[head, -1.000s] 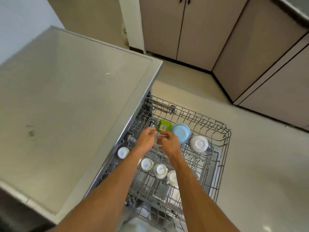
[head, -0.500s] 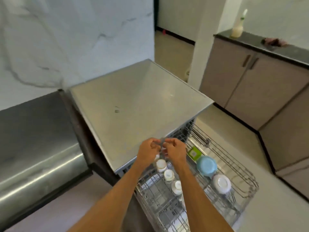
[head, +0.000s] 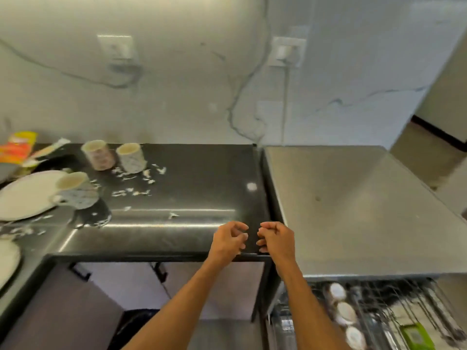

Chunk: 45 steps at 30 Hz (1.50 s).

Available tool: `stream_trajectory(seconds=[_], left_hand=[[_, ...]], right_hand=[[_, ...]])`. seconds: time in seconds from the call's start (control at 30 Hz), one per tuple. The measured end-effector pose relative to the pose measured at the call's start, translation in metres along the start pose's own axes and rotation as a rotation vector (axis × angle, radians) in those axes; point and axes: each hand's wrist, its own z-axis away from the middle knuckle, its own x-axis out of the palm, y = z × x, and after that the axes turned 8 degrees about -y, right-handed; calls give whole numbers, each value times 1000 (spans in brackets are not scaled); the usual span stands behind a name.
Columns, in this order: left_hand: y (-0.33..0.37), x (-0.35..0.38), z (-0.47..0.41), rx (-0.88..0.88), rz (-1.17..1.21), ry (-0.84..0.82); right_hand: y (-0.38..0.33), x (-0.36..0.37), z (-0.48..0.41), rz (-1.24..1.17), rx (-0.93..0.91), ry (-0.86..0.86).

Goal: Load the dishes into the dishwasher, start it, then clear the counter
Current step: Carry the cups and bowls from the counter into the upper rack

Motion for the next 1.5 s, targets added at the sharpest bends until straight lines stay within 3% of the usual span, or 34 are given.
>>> stream_trajectory(seconds=[0.37,1.0,1.33,1.5], left_hand=[[-68,-161,53,-88,67,321],[-100,-300,14,-250,178,774],[-112,-353,4,-297,151,954],[-119,-388,-3,-280,173,922]], right_hand=[[-11,173,14,78,-46,-271],[-54,347,-86,219,-68,-723],[-69,415,-100,276,-110,-806],[-74,452,-102,329,-148,-776]])
